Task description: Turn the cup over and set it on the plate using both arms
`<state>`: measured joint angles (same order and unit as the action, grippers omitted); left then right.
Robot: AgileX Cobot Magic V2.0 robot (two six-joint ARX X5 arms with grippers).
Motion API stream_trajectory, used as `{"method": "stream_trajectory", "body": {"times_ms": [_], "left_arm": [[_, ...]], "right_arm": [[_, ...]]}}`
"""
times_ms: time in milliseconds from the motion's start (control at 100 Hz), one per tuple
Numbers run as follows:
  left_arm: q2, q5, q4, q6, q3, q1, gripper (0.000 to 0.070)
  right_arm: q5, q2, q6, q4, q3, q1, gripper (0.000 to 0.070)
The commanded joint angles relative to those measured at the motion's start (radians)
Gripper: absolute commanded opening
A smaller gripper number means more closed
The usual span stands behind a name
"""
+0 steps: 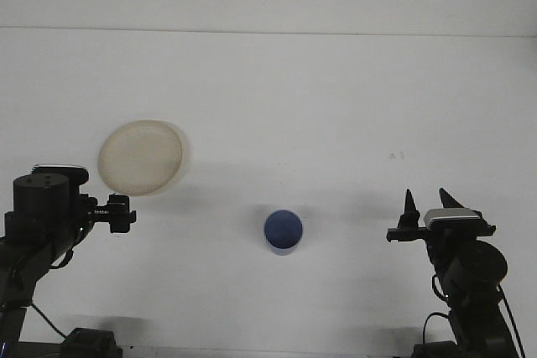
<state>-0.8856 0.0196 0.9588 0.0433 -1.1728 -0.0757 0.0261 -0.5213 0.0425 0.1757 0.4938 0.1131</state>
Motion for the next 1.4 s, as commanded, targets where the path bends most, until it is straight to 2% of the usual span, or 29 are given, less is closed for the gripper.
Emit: {"method": "stream_trajectory", "body": {"times_ms": [0,190,480,890,1390], "left_arm": [[-0.023,-0.021,0.008,-0.005,-0.018,-0.011,0.0503],[-0.104,-0.092,0.014,0.047,-0.018,-0.108,0.0503],[-0.332,-0.137,-0.064,0.083,-0.106,-0.357,0.0503],[-0.681,-0.137,-0.063,0.077,-0.387,-0.611,0.0503],[-0.915,-0.137,-0.072,0.070,-0.403,-0.741,0.0503]], "right_arm": [[0.000,-0.003,0.013,-0.011,0.004,0.003,0.0408],[0.000,-0.003,0.013,-0.011,0.004,0.003,0.0408],[0.000,-0.003,0.013,-0.011,0.004,0.003,0.0408],[0.000,-0.003,0.013,-0.011,0.004,0.003,0.0408],[0.000,-0.003,0.013,-0.011,0.004,0.003,0.0408]]}}
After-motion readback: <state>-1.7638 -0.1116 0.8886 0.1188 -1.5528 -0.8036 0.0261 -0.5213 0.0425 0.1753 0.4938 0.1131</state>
